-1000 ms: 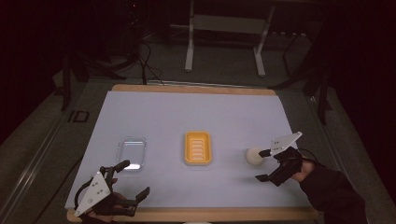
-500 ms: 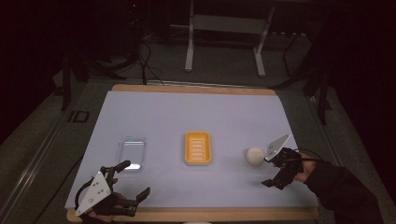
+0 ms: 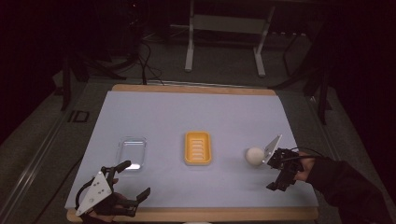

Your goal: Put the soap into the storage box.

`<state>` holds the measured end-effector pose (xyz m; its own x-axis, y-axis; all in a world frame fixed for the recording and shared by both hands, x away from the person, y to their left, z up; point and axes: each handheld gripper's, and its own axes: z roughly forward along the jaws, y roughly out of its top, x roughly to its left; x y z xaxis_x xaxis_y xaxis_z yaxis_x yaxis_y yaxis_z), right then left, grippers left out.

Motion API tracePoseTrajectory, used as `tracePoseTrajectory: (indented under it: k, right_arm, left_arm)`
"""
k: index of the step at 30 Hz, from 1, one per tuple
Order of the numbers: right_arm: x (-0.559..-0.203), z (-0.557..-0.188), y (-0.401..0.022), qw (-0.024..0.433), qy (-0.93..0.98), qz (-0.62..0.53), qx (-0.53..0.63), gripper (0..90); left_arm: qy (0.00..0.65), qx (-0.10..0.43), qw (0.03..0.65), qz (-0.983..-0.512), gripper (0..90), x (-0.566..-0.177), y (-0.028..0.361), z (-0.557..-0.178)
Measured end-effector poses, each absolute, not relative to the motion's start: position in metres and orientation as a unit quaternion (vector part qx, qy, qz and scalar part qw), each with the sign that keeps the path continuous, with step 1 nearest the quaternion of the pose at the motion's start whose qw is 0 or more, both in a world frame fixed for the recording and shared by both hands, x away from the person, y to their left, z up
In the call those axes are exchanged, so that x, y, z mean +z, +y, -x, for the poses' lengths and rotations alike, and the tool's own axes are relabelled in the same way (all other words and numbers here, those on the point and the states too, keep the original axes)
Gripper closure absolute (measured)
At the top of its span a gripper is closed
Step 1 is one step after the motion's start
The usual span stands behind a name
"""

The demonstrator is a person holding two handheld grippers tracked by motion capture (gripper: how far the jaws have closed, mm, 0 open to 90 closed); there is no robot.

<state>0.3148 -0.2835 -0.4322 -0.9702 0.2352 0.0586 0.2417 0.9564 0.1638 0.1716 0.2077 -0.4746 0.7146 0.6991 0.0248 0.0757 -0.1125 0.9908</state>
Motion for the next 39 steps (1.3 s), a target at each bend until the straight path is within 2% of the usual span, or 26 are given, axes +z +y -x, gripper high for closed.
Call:
tracePoseTrajectory:
  k: [20,39]
  right_arm:
    - [-0.439,-0.339,-0.288,0.034,-0.992,0.123,0.011,13.4]
    - [-0.434,-0.357,-0.296,0.003,-0.988,0.092,-0.126,13.1]
  left_arm:
    - [0.274,0.249,0.607,-0.704,0.1,-0.476,0.206,-0.172]
    - [0.269,0.243,0.607,-0.707,0.0,-0.476,0.205,-0.172]
